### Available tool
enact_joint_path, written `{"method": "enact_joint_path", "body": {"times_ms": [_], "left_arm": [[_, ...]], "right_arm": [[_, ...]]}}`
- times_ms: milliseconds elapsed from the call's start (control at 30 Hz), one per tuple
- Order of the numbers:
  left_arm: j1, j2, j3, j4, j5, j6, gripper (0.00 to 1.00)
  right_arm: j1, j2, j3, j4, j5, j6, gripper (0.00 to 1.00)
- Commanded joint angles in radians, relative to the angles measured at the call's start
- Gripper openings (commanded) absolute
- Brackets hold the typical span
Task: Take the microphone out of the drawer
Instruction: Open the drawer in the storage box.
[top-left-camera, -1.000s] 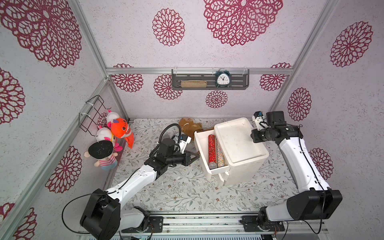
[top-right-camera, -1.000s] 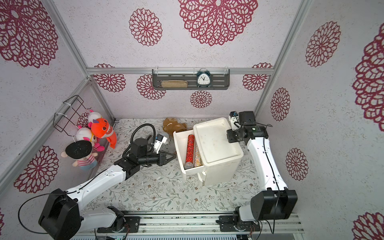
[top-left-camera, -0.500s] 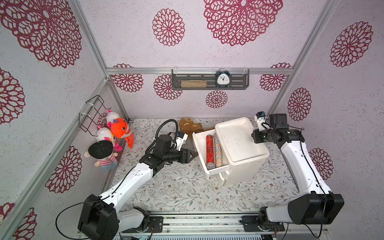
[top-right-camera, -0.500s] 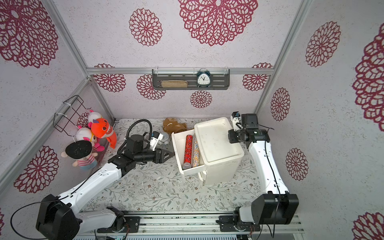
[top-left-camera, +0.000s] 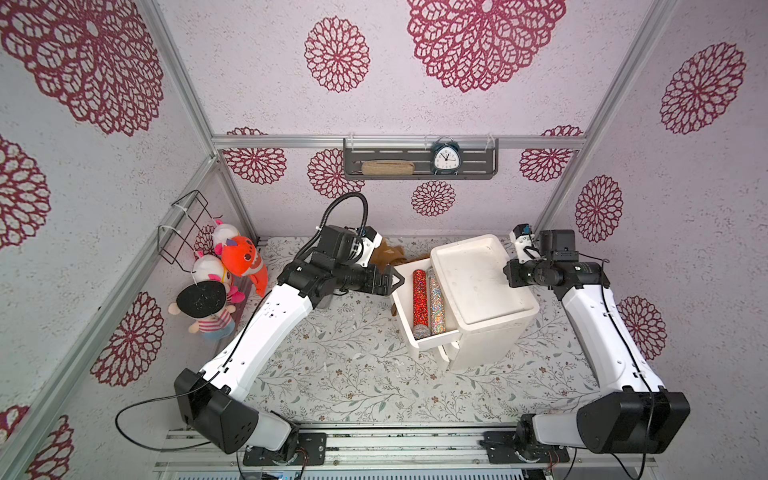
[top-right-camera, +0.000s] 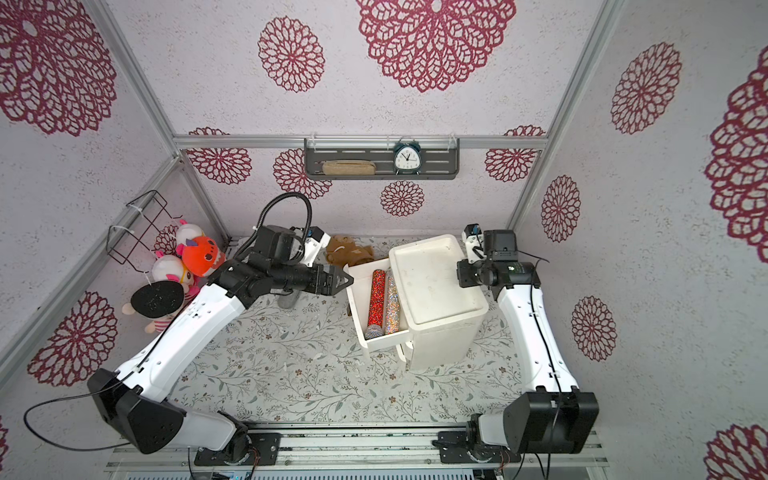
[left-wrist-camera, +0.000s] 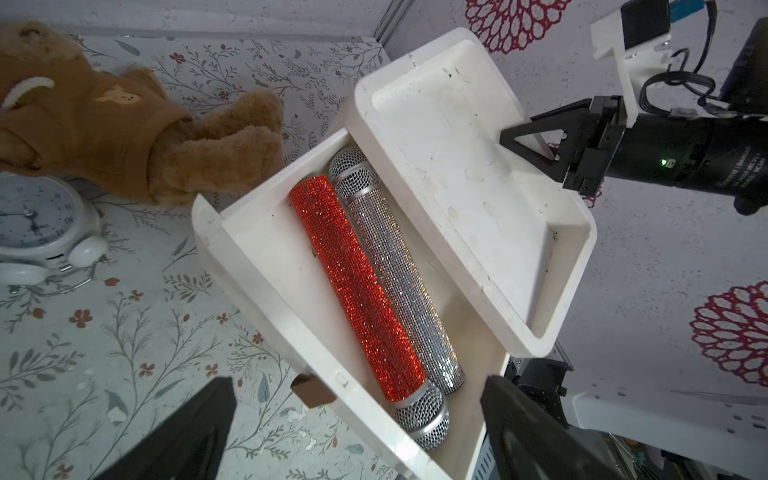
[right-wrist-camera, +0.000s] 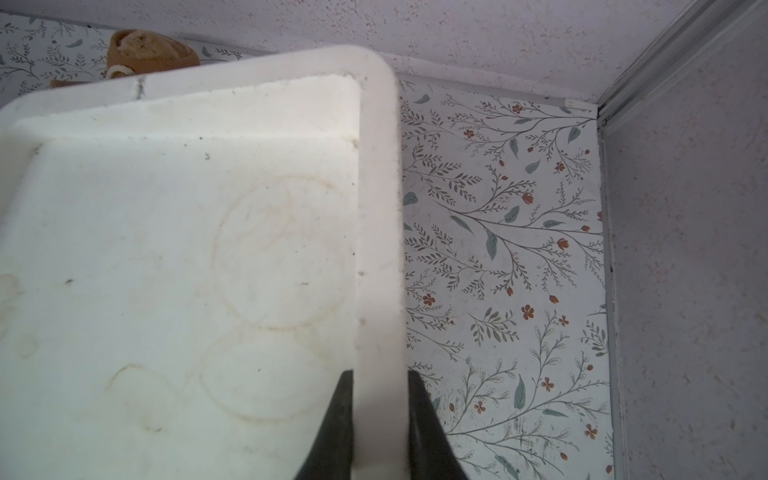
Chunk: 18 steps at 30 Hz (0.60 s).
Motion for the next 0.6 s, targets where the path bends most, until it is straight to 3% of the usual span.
{"method": "enact_joint_path", "body": {"times_ms": [0,567], "left_arm": [[-0.031,0.087,0.151,-0.225,-0.079,0.01,0.97],[-0.145,0.383,0.682,-0.585,-0.289,-0.083,0.97]], "right_arm": [[-0.028,-0.081,0.025,0.165,0.022,0.041,0.0],[-0.028,-0.108,0.001,0.18,0.08,0.068,0.0]]}}
